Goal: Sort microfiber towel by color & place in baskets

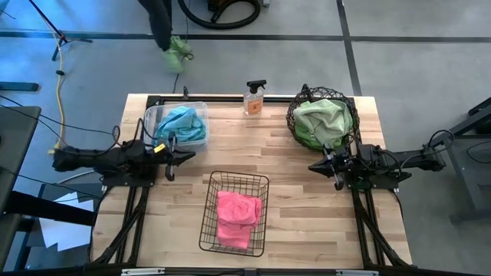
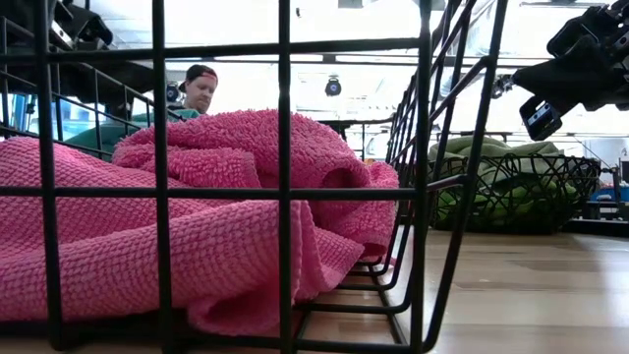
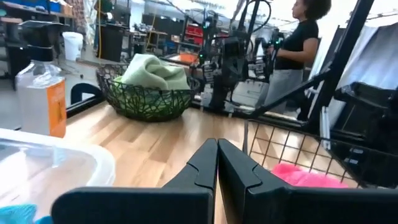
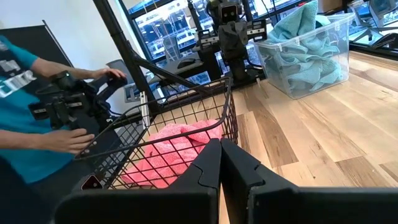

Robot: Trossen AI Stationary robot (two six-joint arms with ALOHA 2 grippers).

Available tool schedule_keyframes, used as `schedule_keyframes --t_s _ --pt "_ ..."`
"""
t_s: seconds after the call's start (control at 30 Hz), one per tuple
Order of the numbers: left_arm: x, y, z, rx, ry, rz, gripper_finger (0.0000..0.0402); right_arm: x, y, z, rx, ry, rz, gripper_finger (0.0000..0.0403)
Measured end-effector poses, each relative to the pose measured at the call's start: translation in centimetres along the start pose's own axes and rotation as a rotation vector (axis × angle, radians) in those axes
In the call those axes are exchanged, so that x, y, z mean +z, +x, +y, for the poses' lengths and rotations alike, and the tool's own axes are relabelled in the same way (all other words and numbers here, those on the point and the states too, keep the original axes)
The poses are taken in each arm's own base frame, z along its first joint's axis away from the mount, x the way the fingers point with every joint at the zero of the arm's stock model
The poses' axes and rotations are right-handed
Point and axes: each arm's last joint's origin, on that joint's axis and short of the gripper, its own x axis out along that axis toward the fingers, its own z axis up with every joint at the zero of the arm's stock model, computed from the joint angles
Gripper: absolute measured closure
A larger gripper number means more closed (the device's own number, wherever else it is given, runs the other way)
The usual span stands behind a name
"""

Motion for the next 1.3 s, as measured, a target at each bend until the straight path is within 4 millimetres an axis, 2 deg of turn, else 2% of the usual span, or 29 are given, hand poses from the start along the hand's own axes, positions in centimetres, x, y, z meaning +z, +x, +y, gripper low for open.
schedule_keyframes --t_s 0.13,0.4,1.3 --pt "-0.01 -0.63 0.16 -0.011 -0.001 -0.007 0.0401 0.00 0.00 0.00 0.001 0.000 0.000 0.0402" --pt "-0.07 -0.64 -0.04 -0.086 0.005 0.008 0.0401 0.01 0.00 0.01 0.001 0.000 0.000 0.0402" --pt "0.00 -0.50 -0.05 -0.081 0.002 0.003 0.0401 0.01 0.00 0.01 0.000 0.000 0.000 0.0402"
